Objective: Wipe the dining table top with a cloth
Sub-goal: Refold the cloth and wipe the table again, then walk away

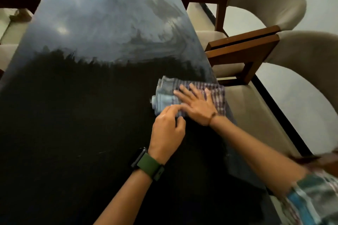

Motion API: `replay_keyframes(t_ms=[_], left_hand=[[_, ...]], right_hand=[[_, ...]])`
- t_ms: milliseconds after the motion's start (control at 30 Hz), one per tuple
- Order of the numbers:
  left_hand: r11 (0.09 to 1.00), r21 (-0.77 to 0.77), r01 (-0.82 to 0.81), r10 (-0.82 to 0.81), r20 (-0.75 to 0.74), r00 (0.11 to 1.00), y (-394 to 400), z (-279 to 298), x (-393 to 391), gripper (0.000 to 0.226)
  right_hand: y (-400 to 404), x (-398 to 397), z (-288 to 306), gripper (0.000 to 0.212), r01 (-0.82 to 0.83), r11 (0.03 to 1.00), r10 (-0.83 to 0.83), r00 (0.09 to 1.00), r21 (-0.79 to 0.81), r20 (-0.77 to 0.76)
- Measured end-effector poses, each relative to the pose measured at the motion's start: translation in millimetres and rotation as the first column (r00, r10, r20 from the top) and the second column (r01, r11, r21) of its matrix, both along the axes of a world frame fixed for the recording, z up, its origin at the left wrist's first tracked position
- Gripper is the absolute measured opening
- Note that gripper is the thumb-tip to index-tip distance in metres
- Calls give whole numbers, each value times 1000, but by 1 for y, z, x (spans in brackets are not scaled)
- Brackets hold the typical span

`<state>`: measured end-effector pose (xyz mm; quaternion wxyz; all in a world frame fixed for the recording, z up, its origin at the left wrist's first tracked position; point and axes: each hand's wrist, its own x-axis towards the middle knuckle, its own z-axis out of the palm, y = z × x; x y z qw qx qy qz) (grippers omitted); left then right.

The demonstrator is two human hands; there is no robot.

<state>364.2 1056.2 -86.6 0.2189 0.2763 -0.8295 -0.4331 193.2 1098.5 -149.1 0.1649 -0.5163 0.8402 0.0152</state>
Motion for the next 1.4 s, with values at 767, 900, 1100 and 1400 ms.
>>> replay_keyframes(t_ms=[767, 900, 1100, 1400], left_hand=[[980, 144, 137, -132, -41, 990, 6, -6, -4, 39], [994, 47, 101, -100, -39, 994, 11, -2, -10, 37], [994, 77, 84, -80, -47, 996, 20, 3, -33, 34], [980, 119, 157, -160, 15, 987, 52, 1, -51, 34]], right_hand=[[-60, -94, 6, 48, 301, 954, -300, 953, -10, 43], [-16, -58, 2, 48, 274, 961, -273, 960, -20, 62], [142, 44, -3, 60, 141, 990, -141, 989, -5, 52], [166, 36, -2, 46, 133, 989, -131, 991, -70, 39]])
